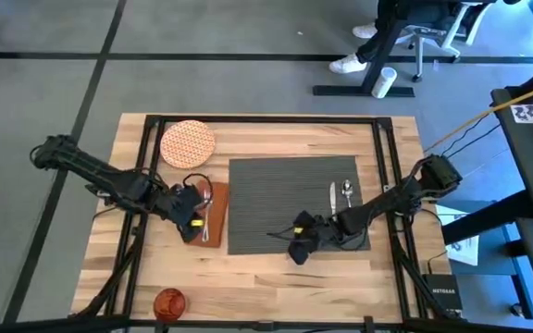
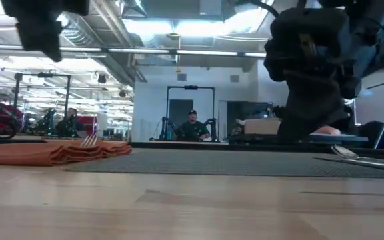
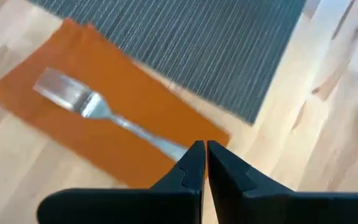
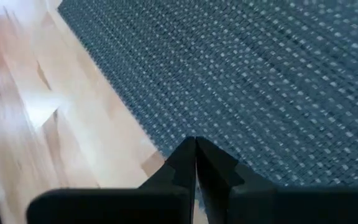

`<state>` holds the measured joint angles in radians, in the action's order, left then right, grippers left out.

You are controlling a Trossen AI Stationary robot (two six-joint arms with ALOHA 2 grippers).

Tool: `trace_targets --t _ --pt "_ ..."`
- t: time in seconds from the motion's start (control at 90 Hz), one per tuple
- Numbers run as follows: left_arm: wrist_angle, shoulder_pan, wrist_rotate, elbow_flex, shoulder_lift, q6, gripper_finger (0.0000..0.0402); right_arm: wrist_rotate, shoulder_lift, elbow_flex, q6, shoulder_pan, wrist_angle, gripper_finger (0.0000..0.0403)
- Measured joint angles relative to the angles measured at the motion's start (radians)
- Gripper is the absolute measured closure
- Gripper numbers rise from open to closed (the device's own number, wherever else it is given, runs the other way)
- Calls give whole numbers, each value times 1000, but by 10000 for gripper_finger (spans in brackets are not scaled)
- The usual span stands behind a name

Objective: Set table place
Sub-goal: Adjust the gray tablemat

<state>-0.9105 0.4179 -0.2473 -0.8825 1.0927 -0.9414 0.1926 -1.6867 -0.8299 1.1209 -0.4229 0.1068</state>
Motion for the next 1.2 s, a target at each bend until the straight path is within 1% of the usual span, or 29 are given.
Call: trace_targets --t 0.256,0.389,0.7,0.989,1.2 --pt "-175 75 0 0 31 -168 402 -11 0 0 -8 -2 0 403" --pt "-208 106 0 0 54 -262 402 -28 0 0 -28 -2 -1 403" --pt "-191 160 27 0 104 -345 402 -28 0 0 -27 -2 -8 403" --pt "-112 180 27 1 165 -367 402 0 0 0 -21 -2 -32 403" --pt "-92 180 27 10 241 -367 402 -20 -51 -5 -3 -2 -88 403"
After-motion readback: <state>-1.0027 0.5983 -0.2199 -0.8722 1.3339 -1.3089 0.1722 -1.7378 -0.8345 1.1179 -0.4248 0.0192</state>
